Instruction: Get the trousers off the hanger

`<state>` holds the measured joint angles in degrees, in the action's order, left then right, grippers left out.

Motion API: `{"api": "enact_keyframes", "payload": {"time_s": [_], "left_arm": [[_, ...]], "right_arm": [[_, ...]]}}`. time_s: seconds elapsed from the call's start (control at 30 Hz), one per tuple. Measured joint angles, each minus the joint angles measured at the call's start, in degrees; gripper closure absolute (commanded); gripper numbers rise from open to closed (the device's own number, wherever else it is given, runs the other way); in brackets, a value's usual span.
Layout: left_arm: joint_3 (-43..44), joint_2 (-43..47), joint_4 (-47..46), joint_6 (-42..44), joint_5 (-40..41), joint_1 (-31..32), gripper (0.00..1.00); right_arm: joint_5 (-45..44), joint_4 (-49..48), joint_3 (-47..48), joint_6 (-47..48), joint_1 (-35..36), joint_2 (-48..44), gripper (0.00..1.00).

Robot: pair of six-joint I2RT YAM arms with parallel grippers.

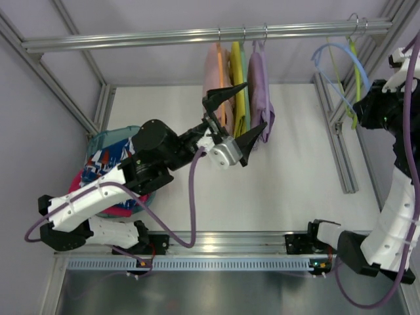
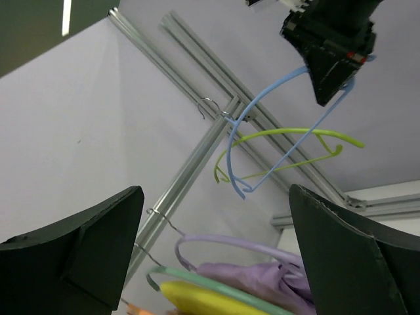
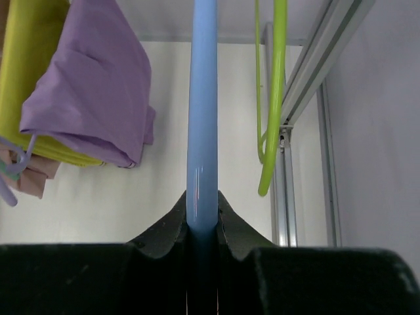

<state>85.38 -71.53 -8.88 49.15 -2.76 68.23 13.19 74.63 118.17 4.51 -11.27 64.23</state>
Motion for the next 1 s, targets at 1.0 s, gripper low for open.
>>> {"api": "enact_keyframes", "payload": {"time_s": [1.0], "left_arm": [[0.22,10.67,22.67,-20.76,5.16,-15.06,0.02]], "right_arm": [[-3.78,-16.0,-19.21,0.07,-0.15,1.09,1.0]]}}
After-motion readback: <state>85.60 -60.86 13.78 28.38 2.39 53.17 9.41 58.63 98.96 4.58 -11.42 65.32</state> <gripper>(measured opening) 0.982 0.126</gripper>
